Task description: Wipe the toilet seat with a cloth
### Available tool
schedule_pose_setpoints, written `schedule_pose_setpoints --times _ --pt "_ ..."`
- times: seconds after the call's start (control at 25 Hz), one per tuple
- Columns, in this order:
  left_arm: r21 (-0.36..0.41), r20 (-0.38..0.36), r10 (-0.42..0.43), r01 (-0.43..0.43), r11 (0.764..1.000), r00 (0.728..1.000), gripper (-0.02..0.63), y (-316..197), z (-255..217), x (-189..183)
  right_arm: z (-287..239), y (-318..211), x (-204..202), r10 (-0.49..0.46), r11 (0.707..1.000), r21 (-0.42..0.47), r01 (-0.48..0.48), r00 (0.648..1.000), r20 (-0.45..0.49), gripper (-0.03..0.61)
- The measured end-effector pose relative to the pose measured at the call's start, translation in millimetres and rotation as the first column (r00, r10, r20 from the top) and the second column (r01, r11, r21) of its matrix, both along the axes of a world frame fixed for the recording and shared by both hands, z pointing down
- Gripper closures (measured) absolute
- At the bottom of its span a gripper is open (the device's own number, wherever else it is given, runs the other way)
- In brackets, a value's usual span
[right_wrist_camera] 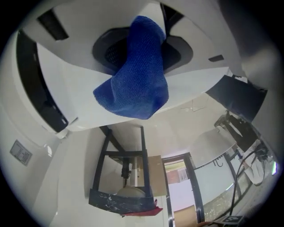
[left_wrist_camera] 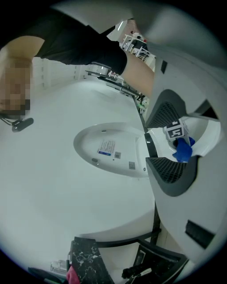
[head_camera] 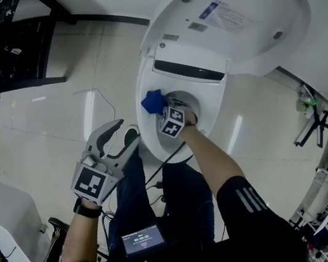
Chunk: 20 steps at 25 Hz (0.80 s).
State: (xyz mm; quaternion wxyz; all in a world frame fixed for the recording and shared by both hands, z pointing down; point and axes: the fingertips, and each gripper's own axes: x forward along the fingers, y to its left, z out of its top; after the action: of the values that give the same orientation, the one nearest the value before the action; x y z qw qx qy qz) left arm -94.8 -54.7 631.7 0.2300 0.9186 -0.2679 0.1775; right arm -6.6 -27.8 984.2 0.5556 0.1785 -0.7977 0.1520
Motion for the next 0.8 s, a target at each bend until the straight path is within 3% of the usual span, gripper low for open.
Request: schedule_pose_setpoints --times 0.28,0.48,0.68,0.8 --pt "0.007 0.004 0.018 -0.019 1.0 1.0 0.402 7.9 -5.7 0.3 14.3 114.6 -16.3 -0.105 0.983 -0.147 0.106 0.994 0.017 0.405" --pt "0.019 0.008 0.038 -0.038 0.999 0.999 0.402 16.3 -8.1 0.0 10.8 141.3 -19.4 -0.099 0.976 -0.192 0.106 0.994 0.045 0.407" --pt "0.034 0.002 0.048 -0.048 0.998 0.999 0.402 22.6 -27.1 4.1 -14.3 110.7 -7.8 0.069 0.982 -0.179 -0.053 0.994 0.084 0.407" --pt "0.055 0.0 0.052 -0.052 0.997 0.999 0.402 23.7 -47.3 6.6 -53.0 76.0 2.9 0.211 0.971 -0.147 -0.19 0.966 0.15 0.407"
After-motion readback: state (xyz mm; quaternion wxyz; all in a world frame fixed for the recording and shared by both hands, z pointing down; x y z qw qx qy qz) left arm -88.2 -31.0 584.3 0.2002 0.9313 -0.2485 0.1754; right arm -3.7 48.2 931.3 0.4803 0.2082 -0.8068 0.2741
